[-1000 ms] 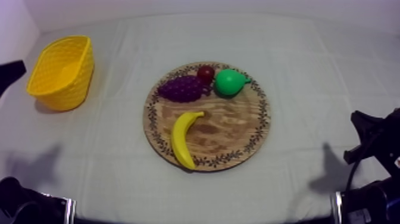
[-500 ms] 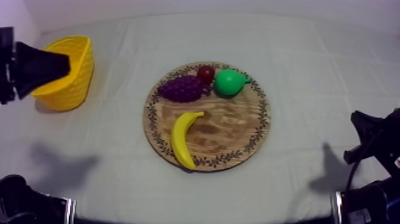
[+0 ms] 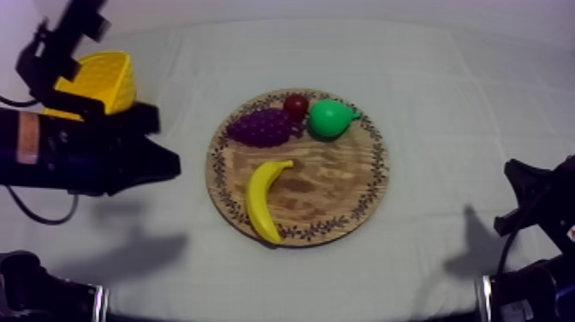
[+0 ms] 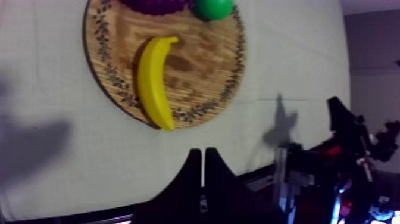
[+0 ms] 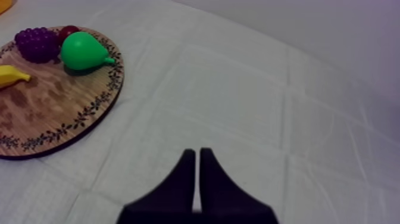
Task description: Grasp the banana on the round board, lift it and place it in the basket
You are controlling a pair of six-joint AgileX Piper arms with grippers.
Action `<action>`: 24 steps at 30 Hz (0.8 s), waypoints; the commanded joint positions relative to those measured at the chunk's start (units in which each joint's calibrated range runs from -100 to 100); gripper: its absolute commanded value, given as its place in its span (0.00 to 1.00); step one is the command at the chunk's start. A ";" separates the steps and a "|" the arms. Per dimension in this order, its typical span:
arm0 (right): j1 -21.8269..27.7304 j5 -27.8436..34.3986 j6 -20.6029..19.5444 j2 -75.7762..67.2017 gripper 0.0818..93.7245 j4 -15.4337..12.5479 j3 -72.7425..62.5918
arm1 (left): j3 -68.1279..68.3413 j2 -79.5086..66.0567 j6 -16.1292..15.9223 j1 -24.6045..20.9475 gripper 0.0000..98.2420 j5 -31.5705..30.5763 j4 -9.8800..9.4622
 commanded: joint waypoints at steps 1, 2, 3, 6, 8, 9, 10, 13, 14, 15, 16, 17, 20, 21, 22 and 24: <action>0.03 -0.03 0.01 -0.04 0.00 -0.03 -0.03 | 2.36 2.68 -0.82 -0.42 0.00 -2.54 0.12; 0.03 -0.03 0.01 -0.04 0.00 -0.03 -0.03 | 3.65 3.71 -1.52 -0.86 0.00 -4.30 0.43; 0.03 -0.03 0.01 -0.04 0.00 -0.03 -0.03 | 5.09 4.68 -2.40 -1.38 0.00 -6.23 0.89; 0.03 -0.03 0.01 -0.04 0.00 -0.03 -0.03 | 9.47 7.05 -5.14 -2.67 0.00 -12.29 2.16; 0.03 -0.03 0.01 -0.04 0.00 -0.03 -0.03 | 11.71 8.14 -6.82 -3.04 0.01 -15.74 2.40; 0.03 -0.03 0.01 -0.04 0.00 -0.03 -0.03 | 12.57 8.51 -7.44 -3.15 0.01 -16.91 2.43; 0.03 -0.03 0.01 -0.04 0.00 -0.03 -0.03 | 13.21 8.77 -7.89 -3.22 0.01 -17.76 2.35; 0.03 -0.03 0.01 -0.04 0.00 -0.03 -0.03 | 14.26 9.22 -7.42 -3.29 0.10 -18.24 1.87; 0.03 -0.03 0.01 -0.04 0.00 -0.03 -0.03 | 14.42 9.24 -6.26 -3.41 0.17 -17.52 1.72; 0.03 -0.03 0.01 -0.04 0.00 -0.03 -0.03 | 14.44 9.21 -5.36 -3.51 0.27 -16.99 1.59; 0.03 -0.03 0.01 -0.04 0.00 -0.03 -0.03 | 14.25 9.15 -4.69 -3.54 0.33 -16.62 1.44; 0.03 -0.03 0.01 -0.04 0.00 -0.03 -0.03 | 13.88 9.06 -4.69 -3.52 0.38 -16.63 1.51; 0.03 -0.03 0.01 -0.04 0.00 -0.03 -0.03 | 12.76 8.75 -6.89 -3.37 0.49 -19.17 3.12; 0.03 -0.03 0.01 -0.04 0.00 -0.03 -0.03 | 12.54 8.65 -7.55 -3.22 0.53 -19.77 3.72; 0.03 -0.03 0.01 -0.04 0.00 -0.03 -0.03 | 12.28 8.58 -7.95 -2.95 0.56 -20.15 4.04; 0.03 -0.03 0.01 -0.04 0.00 -0.03 -0.03 | 12.07 8.46 -8.28 -2.32 0.62 -20.58 4.41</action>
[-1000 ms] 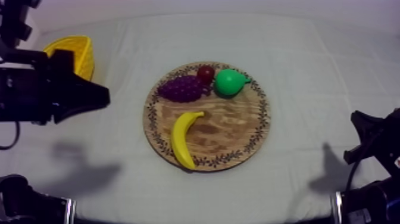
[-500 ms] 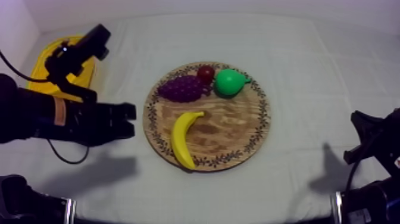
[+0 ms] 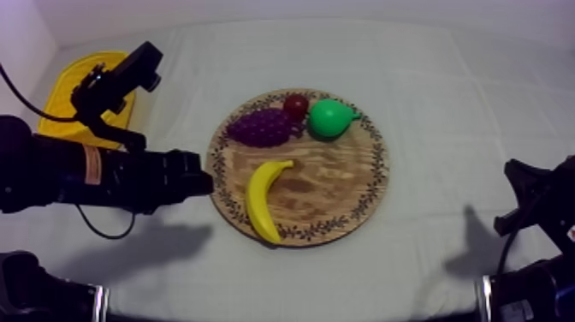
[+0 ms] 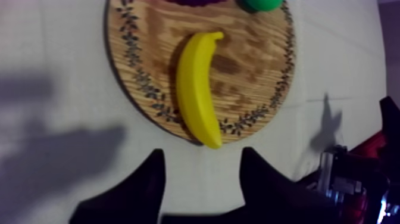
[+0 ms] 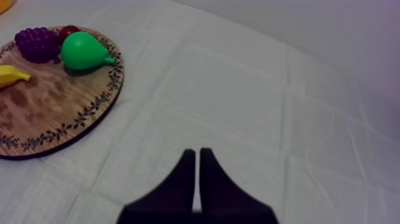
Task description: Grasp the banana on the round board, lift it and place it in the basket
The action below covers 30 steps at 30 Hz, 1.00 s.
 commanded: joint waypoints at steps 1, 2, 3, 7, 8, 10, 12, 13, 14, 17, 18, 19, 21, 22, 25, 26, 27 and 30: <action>0.03 -0.01 0.01 -0.04 0.00 -0.03 -0.03 | 0.04 -0.09 -2.39 0.55 0.64 -0.34 0.11; 0.03 -0.01 0.01 -0.04 0.00 -0.03 -0.03 | 0.20 -0.11 -2.56 0.75 0.66 -0.52 0.17; 0.03 -0.01 0.01 -0.04 0.00 -0.03 -0.03 | 0.45 -0.11 -2.68 0.89 0.68 -0.69 0.22; 0.03 -0.01 0.01 -0.04 0.00 -0.03 -0.03 | 1.35 -0.12 -3.25 1.05 0.73 -1.46 0.55; 0.03 -0.01 0.01 -0.04 0.00 -0.03 -0.03 | 1.45 -0.13 -3.37 1.04 0.73 -1.54 0.63; 0.03 -0.01 0.01 -0.04 0.00 -0.03 -0.03 | 1.57 -0.15 -3.47 1.02 0.73 -1.56 0.74; 0.03 -0.01 0.01 -0.04 0.00 -0.03 -0.03 | 1.75 -0.16 -3.47 0.98 0.73 -1.61 0.80; 0.03 -0.01 0.01 -0.04 0.00 -0.03 -0.03 | 1.83 -0.17 -3.47 0.97 0.73 -1.65 0.82; 0.03 -0.01 0.01 -0.04 0.00 -0.03 -0.03 | 1.92 -0.17 -3.46 0.94 0.73 -1.68 0.83; 0.03 -0.01 0.01 -0.04 0.00 -0.03 -0.03 | 2.07 0.13 -3.46 0.89 0.73 -1.86 0.86; 0.03 -0.01 0.01 -0.04 0.00 -0.03 -0.03 | 1.95 0.48 -3.46 0.88 0.73 -1.97 0.92; 0.03 -0.01 0.01 -0.04 0.00 -0.03 -0.03 | 1.74 1.09 -3.59 0.88 0.73 -2.07 1.08; 0.03 -0.01 0.01 -0.04 0.00 -0.03 -0.03 | 0.76 2.99 -4.26 0.72 0.73 -2.19 1.67; 0.03 -0.01 0.01 -0.04 0.00 -0.03 -0.03 | 0.10 4.19 -4.72 0.61 0.73 -2.22 2.06; 0.03 -0.01 0.01 -0.04 0.00 -0.03 -0.03 | -2.33 8.21 -5.82 0.40 0.74 -1.72 3.05; 0.03 -0.01 0.01 -0.04 0.00 -0.03 -0.03 | -3.27 9.68 -6.04 0.37 0.75 -1.34 3.26; 0.03 -0.01 0.01 -0.04 0.00 -0.03 -0.03 | -4.29 11.17 -6.15 0.36 0.75 -0.85 3.40; 0.03 -0.01 0.01 -0.04 0.00 -0.03 -0.03 | -7.74 15.93 -6.20 0.48 0.76 1.27 3.62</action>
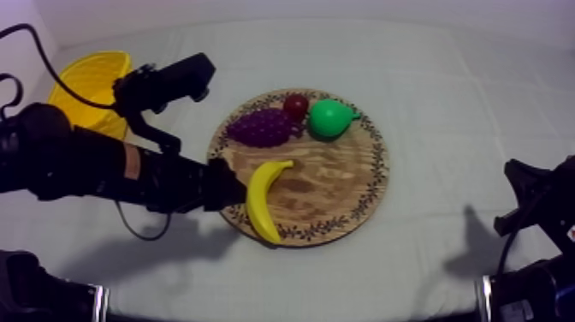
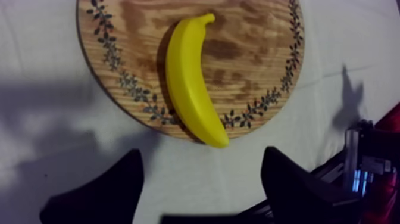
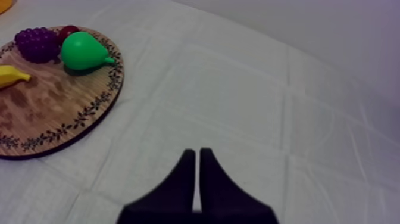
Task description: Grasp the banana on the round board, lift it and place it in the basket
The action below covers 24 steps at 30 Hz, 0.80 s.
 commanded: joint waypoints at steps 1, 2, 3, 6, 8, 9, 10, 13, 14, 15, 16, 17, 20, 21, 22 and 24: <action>0.03 -0.01 0.02 -0.04 0.00 -0.03 -0.03 | -3.07 4.79 0.03 0.05 0.76 1.62 0.08; 0.03 -0.01 0.02 -0.04 0.00 -0.03 -0.03 | -4.38 6.46 0.06 0.07 0.76 2.36 0.11; 0.03 -0.01 0.02 -0.04 0.00 -0.03 -0.03 | -5.66 8.15 -0.07 0.11 0.76 3.02 0.26; 0.03 -0.01 0.02 -0.04 0.00 -0.03 -0.03 | -9.77 13.29 -0.57 0.07 0.76 5.41 0.88; 0.03 -0.01 0.02 -0.04 0.00 -0.03 -0.03 | -12.71 16.71 -0.83 0.06 0.76 7.17 1.23; 0.03 -0.01 0.02 -0.04 0.00 -0.03 -0.03 | -14.17 18.35 -0.80 0.05 0.75 8.19 1.35; 0.03 -0.01 0.02 -0.04 0.00 -0.03 -0.03 | -15.60 19.93 -0.79 0.05 0.75 9.14 1.43; 0.03 -0.01 0.02 -0.04 0.00 -0.03 -0.03 | -19.66 24.19 -0.62 0.16 0.75 12.01 1.53; 0.03 -0.01 0.02 -0.04 0.00 -0.03 -0.03 | -20.84 25.42 -0.45 0.19 0.75 12.98 1.50; 0.03 -0.01 0.02 -0.04 0.00 -0.03 -0.03 | -21.94 26.54 -0.34 0.21 0.75 13.91 1.48; 0.03 -0.01 0.02 -0.04 0.00 -0.03 -0.03 | -22.94 27.58 -0.16 0.23 0.75 14.87 1.45; 0.03 -0.01 0.02 -0.04 0.00 -0.03 -0.03 | -23.85 28.54 0.05 0.22 0.75 15.79 1.43; 0.03 -0.01 0.02 -0.04 0.00 -0.03 -0.03 | -26.01 31.12 0.74 0.09 0.74 18.36 1.33; 0.03 -0.01 0.02 -0.04 0.00 -0.03 -0.03 | -26.60 31.90 1.05 0.04 0.74 19.27 1.26; 0.03 -0.01 0.02 -0.04 0.00 -0.03 -0.03 | -27.17 32.60 1.35 -0.03 0.74 20.18 1.15; 0.03 -0.01 0.02 -0.04 0.00 -0.03 -0.03 | -28.16 33.87 1.82 -0.16 0.73 21.67 0.93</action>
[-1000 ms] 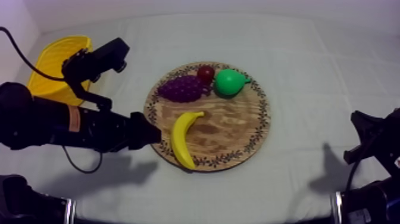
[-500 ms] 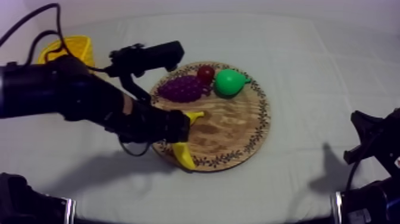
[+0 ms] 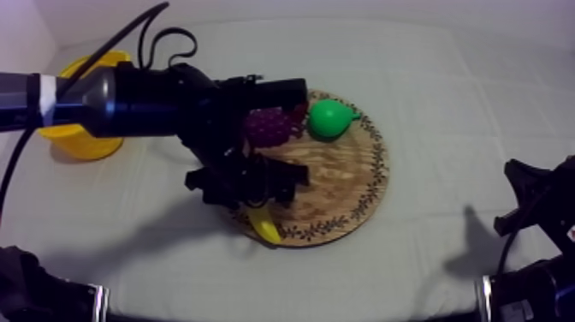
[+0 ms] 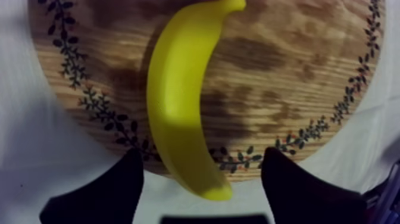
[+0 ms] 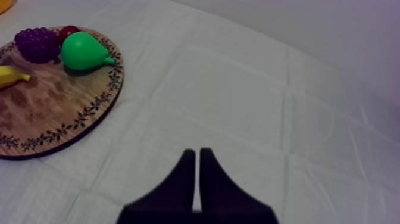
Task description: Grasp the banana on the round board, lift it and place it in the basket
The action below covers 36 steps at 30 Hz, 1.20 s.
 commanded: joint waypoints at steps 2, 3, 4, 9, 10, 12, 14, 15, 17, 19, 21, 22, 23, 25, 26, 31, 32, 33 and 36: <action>0.03 -0.01 0.02 -0.04 0.00 -0.03 -0.03 | -1.14 1.73 0.47 -0.15 0.73 1.89 -0.14; 0.03 -0.01 0.02 -0.04 0.00 -0.03 -0.03 | -1.43 2.15 0.57 -0.21 0.72 2.30 -0.16; 0.03 -0.01 0.02 -0.04 0.00 -0.03 -0.03 | -1.63 2.55 0.63 -0.27 0.72 2.64 -0.13; 0.03 -0.01 0.02 -0.04 0.00 -0.03 -0.03 | -1.48 4.11 0.03 -0.67 0.67 3.53 0.66; 0.03 -0.01 0.02 -0.04 0.00 -0.03 -0.03 | -1.26 4.33 -0.07 -0.77 0.65 3.66 0.90; 0.03 -0.01 0.02 -0.04 0.00 -0.03 -0.03 | -0.86 4.60 -0.15 -0.88 0.62 3.94 1.18; 0.03 -0.01 0.02 -0.04 0.00 -0.03 -0.03 | -0.46 4.78 -0.17 -0.97 0.56 4.09 1.39; 0.03 -0.01 0.02 -0.04 0.00 -0.03 -0.03 | -0.28 4.83 -0.24 -1.00 0.54 4.15 1.45; 0.03 -0.01 0.02 -0.04 0.00 -0.03 -0.03 | 0.04 4.89 -0.55 -1.03 0.50 4.23 1.57; 0.03 -0.01 0.02 -0.04 0.00 -0.03 -0.03 | 0.20 4.95 -1.03 -0.93 0.47 4.48 1.61; 0.03 -0.01 0.02 -0.04 0.00 -0.03 -0.03 | 0.28 5.06 -1.51 -0.73 0.44 4.76 1.60; 0.03 -0.01 0.02 -0.04 0.00 -0.03 -0.03 | 0.37 5.13 -1.78 -0.59 0.42 4.85 1.60; 0.03 -0.01 0.02 -0.04 0.00 -0.03 -0.03 | 0.46 5.23 -2.10 -0.43 0.40 4.86 1.62; 0.03 -0.01 0.02 -0.04 0.00 -0.03 -0.03 | 0.63 5.52 -2.86 -0.11 0.36 4.76 1.66; 0.03 -0.01 0.02 -0.04 0.00 -0.03 -0.03 | 0.72 5.71 -3.15 0.04 0.34 4.75 1.69; 0.03 -0.01 0.02 -0.04 0.00 -0.03 -0.03 | 0.63 6.10 -3.69 0.94 0.30 4.70 1.45; 0.03 -0.01 0.02 -0.04 0.00 -0.03 -0.03 | 0.55 5.96 -3.73 1.10 0.30 4.63 1.34; 0.03 -0.01 0.02 -0.04 0.00 -0.03 -0.03 | 0.42 5.73 -3.77 1.24 0.30 4.63 1.15; 0.03 -0.01 0.02 -0.04 0.00 -0.03 -0.03 | -0.17 4.51 -3.56 1.46 0.30 5.35 0.27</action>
